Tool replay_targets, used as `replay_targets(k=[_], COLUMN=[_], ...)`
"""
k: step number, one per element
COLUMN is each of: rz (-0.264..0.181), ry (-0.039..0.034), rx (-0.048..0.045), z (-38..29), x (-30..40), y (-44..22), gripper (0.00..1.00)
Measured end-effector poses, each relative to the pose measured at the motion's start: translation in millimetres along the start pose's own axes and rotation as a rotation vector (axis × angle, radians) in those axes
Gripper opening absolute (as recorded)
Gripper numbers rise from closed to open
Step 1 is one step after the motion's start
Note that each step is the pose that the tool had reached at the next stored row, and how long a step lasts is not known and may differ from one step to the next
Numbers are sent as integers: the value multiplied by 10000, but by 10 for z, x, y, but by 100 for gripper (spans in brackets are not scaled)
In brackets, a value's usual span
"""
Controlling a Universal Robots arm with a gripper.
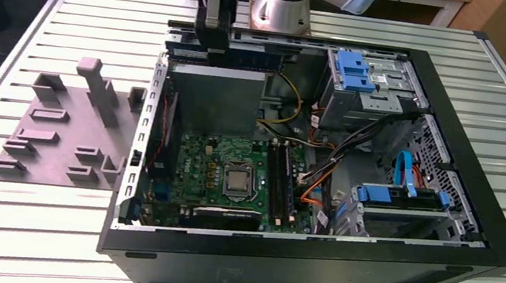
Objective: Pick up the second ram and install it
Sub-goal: 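Pick up the second ram and move it above second insertion slot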
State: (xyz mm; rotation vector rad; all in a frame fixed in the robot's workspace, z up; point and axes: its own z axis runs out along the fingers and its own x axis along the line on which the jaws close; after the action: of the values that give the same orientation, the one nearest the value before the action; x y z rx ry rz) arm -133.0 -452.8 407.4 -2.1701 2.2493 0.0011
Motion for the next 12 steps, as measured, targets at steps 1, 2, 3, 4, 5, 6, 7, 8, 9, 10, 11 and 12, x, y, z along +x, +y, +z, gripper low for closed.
replay_targets(k=[1, 2, 3, 4, 5, 6, 7, 8, 9, 10, 11, 12], rz=[0, 0, 0, -1, 0, -1, -2, 0, 0, 0, 0, 0], ry=[0, -1, 0, 0, 0, 0, 0, 0, 0, -1, 0, 0], rx=[0, 1, 0, 0, 0, 0, 0, 0, 0, 1, 0, 1], z=[0, 1, 1, 1, 1, 1, 1, 1, 1, 1, 1, 1], x=[-1, -1, -2, -3, -3, -3, -3, -3, -3, -4, -4, -4], y=[-19, -37, -56, -74, -90, -100, -103, -102, -103, -103, -103, -103], gripper=[14, 14, 14, 14, 14, 14, 14, 14, 14, 14, 14, 14])
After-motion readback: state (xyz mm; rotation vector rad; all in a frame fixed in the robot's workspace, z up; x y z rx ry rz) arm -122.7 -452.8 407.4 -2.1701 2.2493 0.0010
